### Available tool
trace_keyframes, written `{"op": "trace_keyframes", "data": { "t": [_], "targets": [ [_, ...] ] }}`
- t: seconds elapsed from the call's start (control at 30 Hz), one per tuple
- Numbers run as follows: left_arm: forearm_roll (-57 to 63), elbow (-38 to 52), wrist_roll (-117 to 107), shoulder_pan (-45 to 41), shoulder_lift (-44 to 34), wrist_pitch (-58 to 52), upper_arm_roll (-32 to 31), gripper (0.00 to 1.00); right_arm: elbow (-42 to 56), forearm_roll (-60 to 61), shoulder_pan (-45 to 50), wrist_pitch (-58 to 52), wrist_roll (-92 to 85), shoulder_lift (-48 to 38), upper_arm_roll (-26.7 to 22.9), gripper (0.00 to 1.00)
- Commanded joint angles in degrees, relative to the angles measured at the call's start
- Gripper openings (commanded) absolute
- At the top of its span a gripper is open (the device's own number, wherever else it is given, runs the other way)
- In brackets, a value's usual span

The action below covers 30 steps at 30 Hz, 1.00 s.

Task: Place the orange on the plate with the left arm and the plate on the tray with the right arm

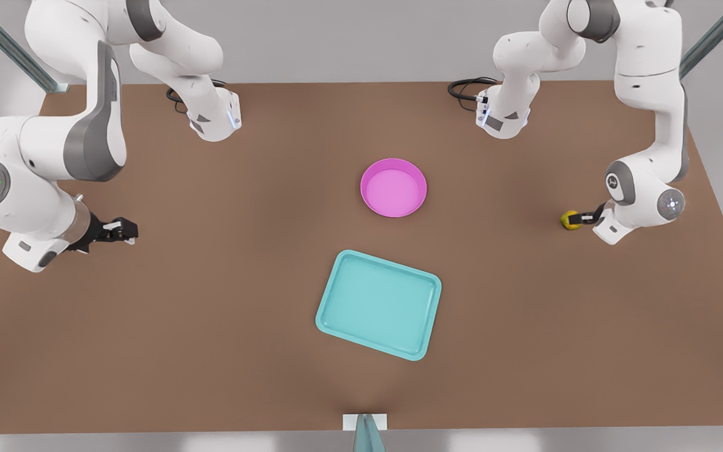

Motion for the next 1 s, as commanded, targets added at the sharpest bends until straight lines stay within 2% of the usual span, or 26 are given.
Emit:
{"op": "trace_keyframes", "data": {
  "t": [0.0, 0.23, 0.97],
  "targets": [
    [0.4, -0.66, 22.57, -0.12, 0.27, 5.55, 0.01, 1.0, 0.03, 0.04, 0.0, 0.03, -0.95, 0.28, 0.0, 1.0],
    [0.31, -1.72, 21.87, -1.09, 3.87, 9.59, 0.01, 1.0, -0.05, 0.56, 0.0, -0.06, -0.95, 1.25, 0.0, 1.0],
    [0.31, -1.72, 20.55, -1.0, 7.65, 6.43, 0.01, 1.0, -0.05, 0.56, -0.09, -0.15, -1.04, 2.65, -0.17, 1.0]
  ]
}}
